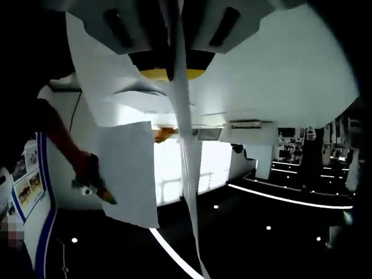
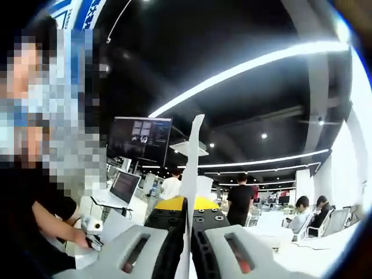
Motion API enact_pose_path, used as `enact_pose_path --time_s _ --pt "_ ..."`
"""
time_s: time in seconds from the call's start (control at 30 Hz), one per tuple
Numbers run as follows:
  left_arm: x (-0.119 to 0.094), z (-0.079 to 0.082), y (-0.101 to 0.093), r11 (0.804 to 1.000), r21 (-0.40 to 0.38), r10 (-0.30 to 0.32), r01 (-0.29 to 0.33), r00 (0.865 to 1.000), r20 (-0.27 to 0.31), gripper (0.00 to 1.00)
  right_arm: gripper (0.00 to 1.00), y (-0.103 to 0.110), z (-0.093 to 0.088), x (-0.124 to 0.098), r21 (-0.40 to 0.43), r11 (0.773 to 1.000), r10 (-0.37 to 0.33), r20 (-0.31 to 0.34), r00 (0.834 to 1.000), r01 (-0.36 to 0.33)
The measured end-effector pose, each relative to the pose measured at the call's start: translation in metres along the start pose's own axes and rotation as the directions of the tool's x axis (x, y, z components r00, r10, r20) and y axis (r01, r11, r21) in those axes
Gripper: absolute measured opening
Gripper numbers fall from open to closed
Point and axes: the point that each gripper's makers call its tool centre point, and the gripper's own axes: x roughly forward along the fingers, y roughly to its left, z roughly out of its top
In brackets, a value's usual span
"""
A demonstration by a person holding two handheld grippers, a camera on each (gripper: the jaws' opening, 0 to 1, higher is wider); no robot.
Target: Organize the stack of printing papers by aligning and flattening the scattered papers on the table
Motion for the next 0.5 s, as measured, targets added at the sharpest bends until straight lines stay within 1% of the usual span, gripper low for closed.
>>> enact_pose_path --time_s 0.07,0.13,0.3,0.5 --pt "0.001 -0.002 0.001 1.000 0.008 0.008 -0.008 1.000 -0.013 0.06 0.00 0.006 0.004 0.001 0.002 1.000 0.021 0.011 1.000 -0.021" --pt "0.000 -0.002 0.002 1.000 0.007 0.016 -0.016 1.000 -0.011 0.06 0.00 0.009 0.005 0.002 -0.013 0.999 0.029 0.009 1.000 -0.029" --pt "-0.002 0.001 0.004 1.000 0.000 0.024 -0.024 1.000 0.004 0.06 0.00 0.011 0.008 0.002 0.002 0.999 0.032 0.014 0.999 -0.032" --pt "-0.002 0.003 0.003 1.000 0.001 0.017 -0.017 1.000 0.011 0.06 0.00 0.018 0.010 0.005 -0.020 0.999 0.039 0.001 0.999 -0.039"
